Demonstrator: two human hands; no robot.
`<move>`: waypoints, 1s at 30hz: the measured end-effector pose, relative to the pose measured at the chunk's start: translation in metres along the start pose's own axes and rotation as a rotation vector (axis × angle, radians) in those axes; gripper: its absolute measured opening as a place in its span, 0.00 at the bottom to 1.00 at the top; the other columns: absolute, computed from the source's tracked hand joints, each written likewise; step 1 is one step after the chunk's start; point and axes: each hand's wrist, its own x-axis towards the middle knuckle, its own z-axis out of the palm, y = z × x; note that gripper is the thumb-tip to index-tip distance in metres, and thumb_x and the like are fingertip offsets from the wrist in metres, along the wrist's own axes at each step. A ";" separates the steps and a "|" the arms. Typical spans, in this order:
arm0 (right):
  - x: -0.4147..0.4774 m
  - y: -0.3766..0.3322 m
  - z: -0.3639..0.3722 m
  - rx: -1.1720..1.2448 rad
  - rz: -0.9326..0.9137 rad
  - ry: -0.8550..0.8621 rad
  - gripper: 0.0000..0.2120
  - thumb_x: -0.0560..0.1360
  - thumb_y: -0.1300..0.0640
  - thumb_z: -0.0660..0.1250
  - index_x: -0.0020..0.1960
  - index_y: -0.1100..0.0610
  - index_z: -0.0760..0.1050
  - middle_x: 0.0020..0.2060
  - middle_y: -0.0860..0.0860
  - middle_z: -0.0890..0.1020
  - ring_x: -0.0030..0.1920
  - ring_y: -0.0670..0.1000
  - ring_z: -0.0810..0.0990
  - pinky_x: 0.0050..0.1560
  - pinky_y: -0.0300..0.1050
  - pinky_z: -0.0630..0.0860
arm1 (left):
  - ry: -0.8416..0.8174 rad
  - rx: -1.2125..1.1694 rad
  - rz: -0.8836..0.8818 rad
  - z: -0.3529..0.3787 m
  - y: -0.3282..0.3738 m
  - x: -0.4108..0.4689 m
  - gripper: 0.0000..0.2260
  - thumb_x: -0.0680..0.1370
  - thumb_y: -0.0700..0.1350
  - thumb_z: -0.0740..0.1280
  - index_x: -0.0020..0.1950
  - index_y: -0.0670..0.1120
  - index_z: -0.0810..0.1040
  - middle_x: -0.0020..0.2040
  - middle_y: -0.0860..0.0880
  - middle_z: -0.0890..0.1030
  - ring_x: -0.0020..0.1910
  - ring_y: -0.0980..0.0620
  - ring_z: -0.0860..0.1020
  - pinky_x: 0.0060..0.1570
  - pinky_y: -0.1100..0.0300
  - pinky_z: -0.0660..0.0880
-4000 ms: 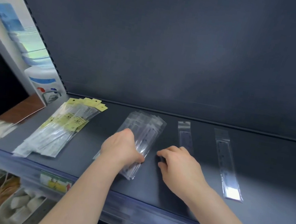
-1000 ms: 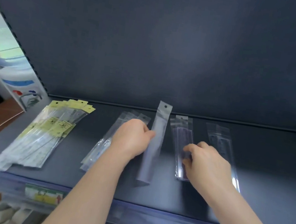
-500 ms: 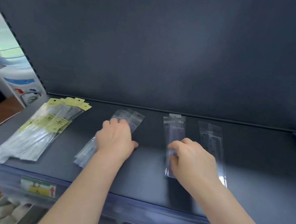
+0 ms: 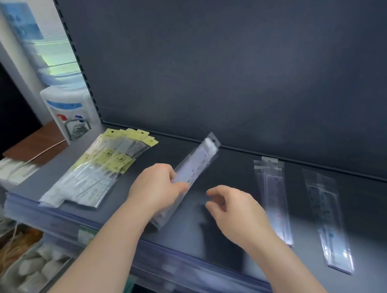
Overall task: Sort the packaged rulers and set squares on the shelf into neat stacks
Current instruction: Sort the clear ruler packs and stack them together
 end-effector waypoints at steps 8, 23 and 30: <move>0.000 -0.015 -0.004 0.878 0.186 0.068 0.07 0.77 0.50 0.66 0.52 0.51 0.77 0.44 0.47 0.85 0.38 0.41 0.81 0.37 0.39 0.73 | -0.301 -0.663 0.149 0.005 0.024 -0.008 0.10 0.76 0.49 0.71 0.48 0.43 0.78 0.47 0.44 0.82 0.41 0.51 0.78 0.45 0.51 0.79; -0.021 0.051 -0.050 0.752 0.279 0.267 0.07 0.76 0.56 0.67 0.53 0.52 0.80 0.43 0.47 0.85 0.42 0.46 0.84 0.41 0.43 0.80 | -0.605 -0.774 0.139 0.043 0.095 -0.017 0.07 0.76 0.41 0.72 0.50 0.40 0.79 0.40 0.50 0.81 0.34 0.58 0.79 0.39 0.59 0.79; -0.017 0.071 -0.053 0.772 0.336 0.236 0.08 0.78 0.58 0.59 0.54 0.50 0.75 0.41 0.47 0.80 0.34 0.46 0.76 0.33 0.40 0.71 | -0.522 -0.813 -0.004 0.051 0.106 -0.021 0.11 0.76 0.42 0.72 0.54 0.41 0.75 0.48 0.43 0.84 0.45 0.49 0.85 0.37 0.58 0.79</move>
